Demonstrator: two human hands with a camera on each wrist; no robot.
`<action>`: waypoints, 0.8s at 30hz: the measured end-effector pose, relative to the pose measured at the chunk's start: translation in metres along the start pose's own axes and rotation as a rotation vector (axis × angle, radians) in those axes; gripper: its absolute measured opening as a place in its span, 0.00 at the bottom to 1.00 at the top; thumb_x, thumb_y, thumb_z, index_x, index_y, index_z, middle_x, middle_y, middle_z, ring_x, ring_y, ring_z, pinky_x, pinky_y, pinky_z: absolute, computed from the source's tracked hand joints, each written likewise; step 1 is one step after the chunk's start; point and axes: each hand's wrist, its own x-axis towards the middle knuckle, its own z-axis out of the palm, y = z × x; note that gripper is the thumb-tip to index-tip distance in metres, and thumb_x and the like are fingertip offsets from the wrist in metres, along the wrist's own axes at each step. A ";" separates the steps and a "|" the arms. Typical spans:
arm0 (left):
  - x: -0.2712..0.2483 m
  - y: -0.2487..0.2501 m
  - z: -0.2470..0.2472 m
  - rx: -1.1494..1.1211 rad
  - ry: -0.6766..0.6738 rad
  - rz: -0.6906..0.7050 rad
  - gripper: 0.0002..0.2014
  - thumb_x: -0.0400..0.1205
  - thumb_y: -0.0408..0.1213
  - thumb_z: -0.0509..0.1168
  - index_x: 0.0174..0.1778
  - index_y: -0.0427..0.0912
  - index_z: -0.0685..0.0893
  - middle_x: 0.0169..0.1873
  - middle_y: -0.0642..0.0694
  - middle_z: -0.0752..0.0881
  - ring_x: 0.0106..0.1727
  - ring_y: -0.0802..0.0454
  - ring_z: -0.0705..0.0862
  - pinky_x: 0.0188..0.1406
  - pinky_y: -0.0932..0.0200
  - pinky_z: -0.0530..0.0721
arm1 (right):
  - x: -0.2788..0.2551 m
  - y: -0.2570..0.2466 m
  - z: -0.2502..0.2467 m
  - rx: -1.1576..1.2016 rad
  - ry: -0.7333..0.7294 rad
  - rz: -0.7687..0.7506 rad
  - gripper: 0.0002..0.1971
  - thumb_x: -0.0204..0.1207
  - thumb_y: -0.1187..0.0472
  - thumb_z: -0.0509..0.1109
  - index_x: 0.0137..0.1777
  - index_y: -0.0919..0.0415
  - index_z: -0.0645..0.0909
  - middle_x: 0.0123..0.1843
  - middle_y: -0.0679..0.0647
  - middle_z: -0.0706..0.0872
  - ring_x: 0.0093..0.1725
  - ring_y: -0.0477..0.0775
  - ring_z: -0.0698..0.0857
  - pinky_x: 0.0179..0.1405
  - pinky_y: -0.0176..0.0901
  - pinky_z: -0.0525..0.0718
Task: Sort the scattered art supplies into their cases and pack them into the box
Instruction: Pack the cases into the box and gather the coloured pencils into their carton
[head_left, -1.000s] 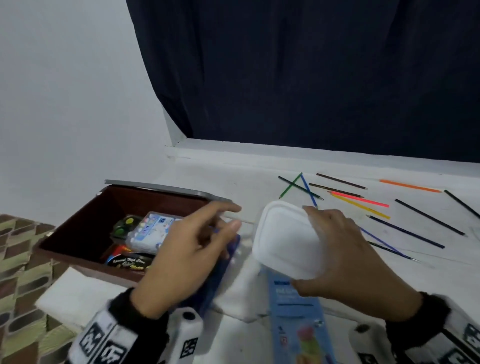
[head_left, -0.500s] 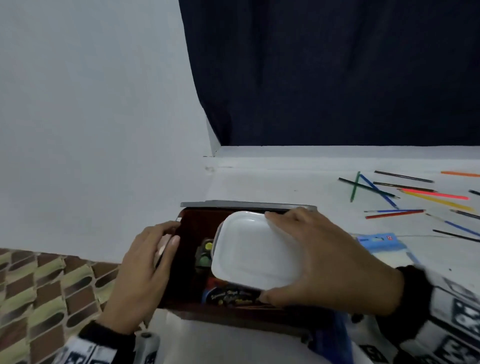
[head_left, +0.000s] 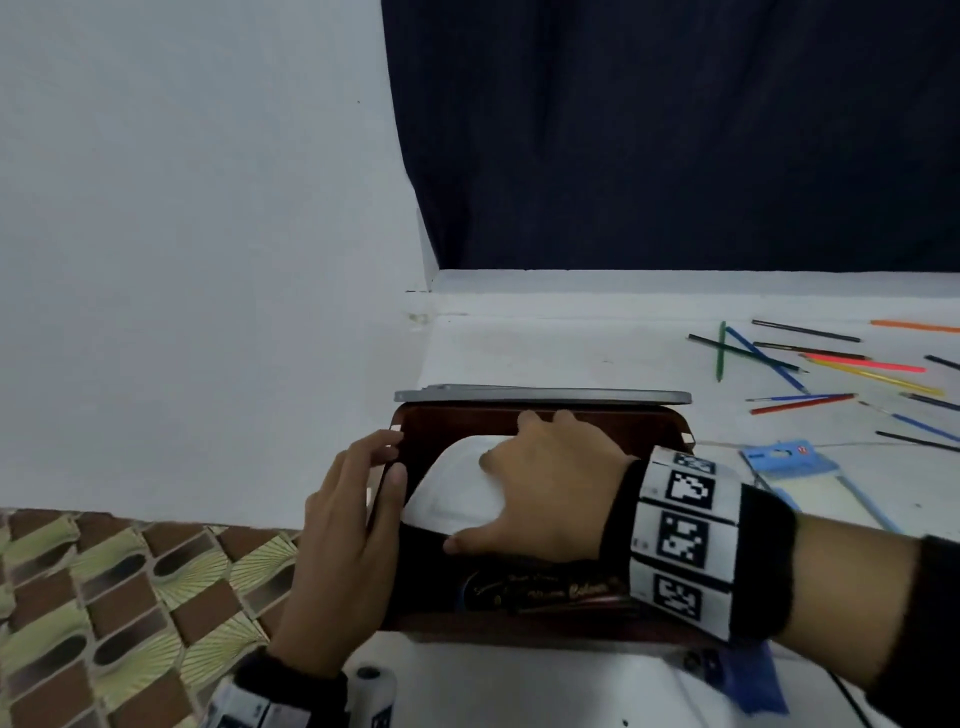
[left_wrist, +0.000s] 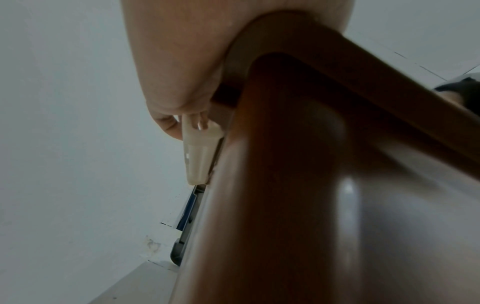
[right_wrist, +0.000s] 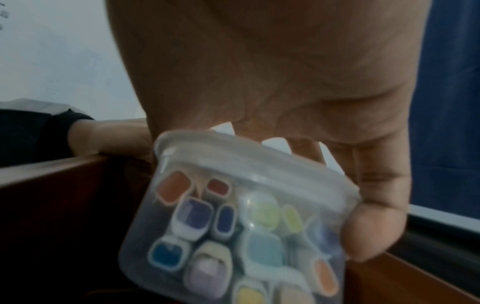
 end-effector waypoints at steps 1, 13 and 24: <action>-0.001 0.001 0.000 0.001 -0.006 -0.004 0.16 0.87 0.55 0.51 0.68 0.61 0.74 0.59 0.61 0.82 0.64 0.58 0.81 0.62 0.37 0.79 | 0.003 -0.004 0.002 -0.006 0.003 0.004 0.44 0.62 0.16 0.55 0.60 0.53 0.80 0.50 0.58 0.75 0.46 0.62 0.73 0.45 0.53 0.75; -0.001 -0.002 0.003 0.049 -0.002 0.025 0.13 0.87 0.51 0.54 0.65 0.59 0.76 0.56 0.66 0.81 0.62 0.60 0.80 0.63 0.40 0.78 | 0.006 0.021 0.003 0.381 -0.037 -0.045 0.17 0.78 0.51 0.70 0.32 0.58 0.70 0.38 0.54 0.77 0.44 0.59 0.83 0.38 0.48 0.78; -0.001 -0.001 0.003 0.031 0.011 0.053 0.11 0.88 0.51 0.53 0.63 0.58 0.76 0.55 0.63 0.82 0.60 0.56 0.81 0.60 0.38 0.79 | 0.001 0.011 0.006 0.262 -0.099 -0.120 0.21 0.74 0.41 0.74 0.37 0.53 0.68 0.38 0.49 0.74 0.49 0.58 0.83 0.28 0.41 0.73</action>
